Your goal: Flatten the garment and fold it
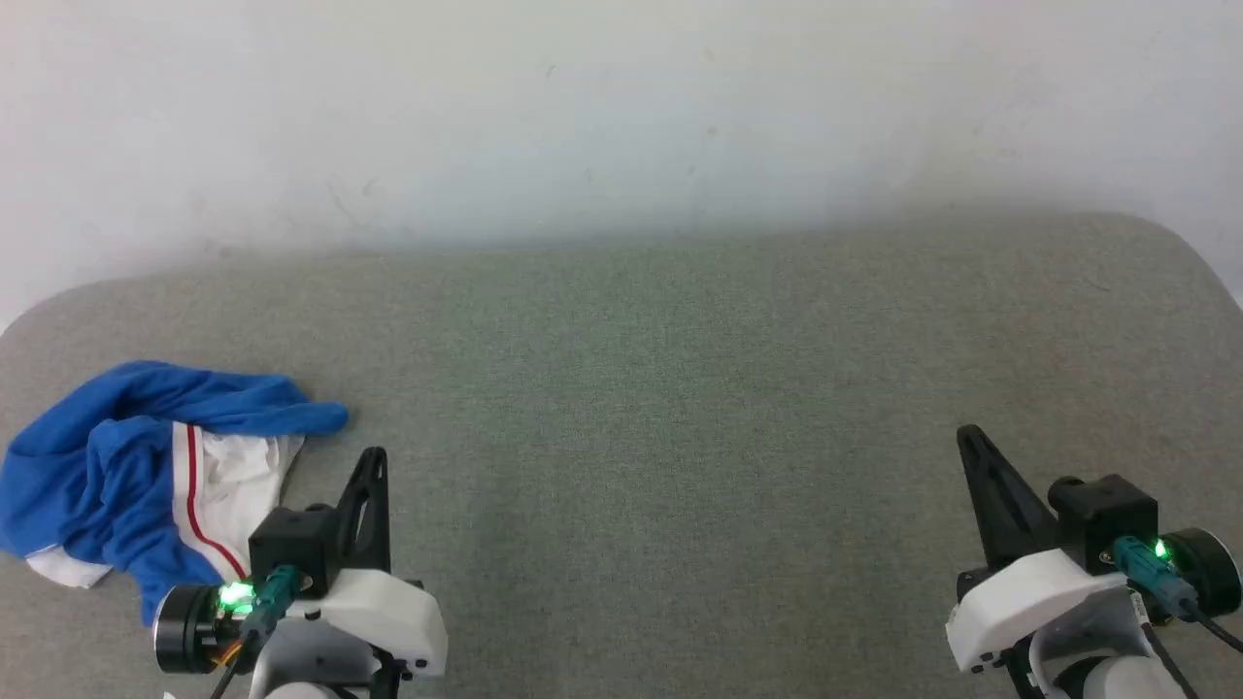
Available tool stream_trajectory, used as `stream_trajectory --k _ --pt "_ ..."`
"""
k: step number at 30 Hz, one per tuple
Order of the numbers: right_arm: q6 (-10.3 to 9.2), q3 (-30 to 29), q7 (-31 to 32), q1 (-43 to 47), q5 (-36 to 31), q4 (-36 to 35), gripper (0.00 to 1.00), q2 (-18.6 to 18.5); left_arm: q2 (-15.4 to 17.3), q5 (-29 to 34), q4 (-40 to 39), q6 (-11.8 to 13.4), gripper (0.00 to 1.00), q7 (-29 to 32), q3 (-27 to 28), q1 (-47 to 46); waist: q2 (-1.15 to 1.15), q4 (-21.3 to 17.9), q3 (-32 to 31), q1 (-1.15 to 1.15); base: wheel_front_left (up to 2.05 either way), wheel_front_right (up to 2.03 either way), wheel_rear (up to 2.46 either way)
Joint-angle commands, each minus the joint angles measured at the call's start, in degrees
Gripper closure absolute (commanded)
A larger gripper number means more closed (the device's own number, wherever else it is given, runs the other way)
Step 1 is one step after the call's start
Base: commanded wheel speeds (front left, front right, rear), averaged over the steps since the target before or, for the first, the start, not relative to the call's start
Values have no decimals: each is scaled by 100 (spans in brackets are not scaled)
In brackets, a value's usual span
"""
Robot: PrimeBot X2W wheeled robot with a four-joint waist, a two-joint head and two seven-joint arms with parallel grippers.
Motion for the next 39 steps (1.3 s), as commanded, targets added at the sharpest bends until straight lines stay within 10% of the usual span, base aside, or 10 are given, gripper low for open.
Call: stream_trajectory --k 1,26,27,39 --pt "-5 2 4 -83 -27 7 100 19 -21 21 19 -46 100 1 26 -67 0 0 0 0 0 0 0" --pt "-5 2 4 -83 -27 7 100 19 -21 21 19 -46 100 1 26 -67 0 0 0 0 0 0 0" --pt "0 0 0 0 0 0 0 0 0 0 0 1 0 0 0 0 0 0 0 0 0 0 0" --pt "0 -102 -84 48 68 -29 0 -3 1 -51 -79 0 0 -84 12 68 0 4 7 0 0 0 0"
